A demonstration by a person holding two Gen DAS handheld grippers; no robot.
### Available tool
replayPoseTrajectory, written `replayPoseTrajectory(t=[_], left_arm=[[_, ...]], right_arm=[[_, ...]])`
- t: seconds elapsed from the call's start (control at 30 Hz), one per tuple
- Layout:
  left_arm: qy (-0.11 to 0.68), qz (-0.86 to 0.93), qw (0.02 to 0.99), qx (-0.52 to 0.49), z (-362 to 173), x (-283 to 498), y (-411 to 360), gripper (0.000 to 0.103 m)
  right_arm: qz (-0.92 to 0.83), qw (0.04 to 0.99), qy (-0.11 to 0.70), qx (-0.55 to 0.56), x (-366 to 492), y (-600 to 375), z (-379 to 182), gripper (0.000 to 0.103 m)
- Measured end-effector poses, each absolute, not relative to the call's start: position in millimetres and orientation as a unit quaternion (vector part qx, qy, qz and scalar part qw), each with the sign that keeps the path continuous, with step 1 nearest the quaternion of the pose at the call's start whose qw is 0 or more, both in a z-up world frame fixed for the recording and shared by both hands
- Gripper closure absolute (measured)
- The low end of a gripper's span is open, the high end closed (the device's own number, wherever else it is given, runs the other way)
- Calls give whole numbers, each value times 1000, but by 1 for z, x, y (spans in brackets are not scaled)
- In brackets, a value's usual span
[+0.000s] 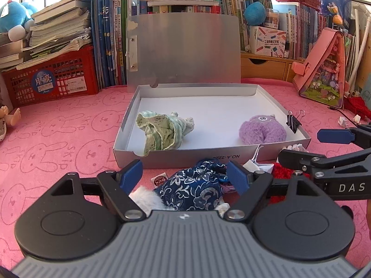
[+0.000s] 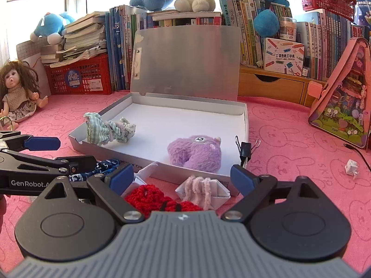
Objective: Organize objects
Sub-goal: 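Grasp the blue floral pouch with the left tool while the right tool grasps the red knitted bow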
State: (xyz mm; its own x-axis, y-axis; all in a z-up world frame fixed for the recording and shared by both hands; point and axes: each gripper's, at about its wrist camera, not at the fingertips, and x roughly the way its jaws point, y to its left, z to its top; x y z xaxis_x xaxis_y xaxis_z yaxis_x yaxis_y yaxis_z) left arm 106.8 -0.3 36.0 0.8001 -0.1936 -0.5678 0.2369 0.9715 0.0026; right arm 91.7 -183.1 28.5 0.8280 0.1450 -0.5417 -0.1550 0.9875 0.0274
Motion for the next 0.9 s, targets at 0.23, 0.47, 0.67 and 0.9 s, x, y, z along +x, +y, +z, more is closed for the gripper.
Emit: replayPoseTrajectory(t=[0.23, 0.47, 0.67, 0.9], left_arm=[[319, -132, 938, 18, 19, 122, 1, 24], [321, -142, 936, 17, 11, 128, -2, 23], [307, -150, 939, 34, 10, 117, -2, 32], [297, -150, 942, 41, 13, 100, 0, 48]], right_arm=[[100, 944, 313, -3, 89, -183, 10, 8], [120, 933, 340, 15, 92, -181, -4, 9], [131, 930, 344, 11, 86, -179, -9, 11], [135, 930, 341, 12, 79, -179, -7, 13]])
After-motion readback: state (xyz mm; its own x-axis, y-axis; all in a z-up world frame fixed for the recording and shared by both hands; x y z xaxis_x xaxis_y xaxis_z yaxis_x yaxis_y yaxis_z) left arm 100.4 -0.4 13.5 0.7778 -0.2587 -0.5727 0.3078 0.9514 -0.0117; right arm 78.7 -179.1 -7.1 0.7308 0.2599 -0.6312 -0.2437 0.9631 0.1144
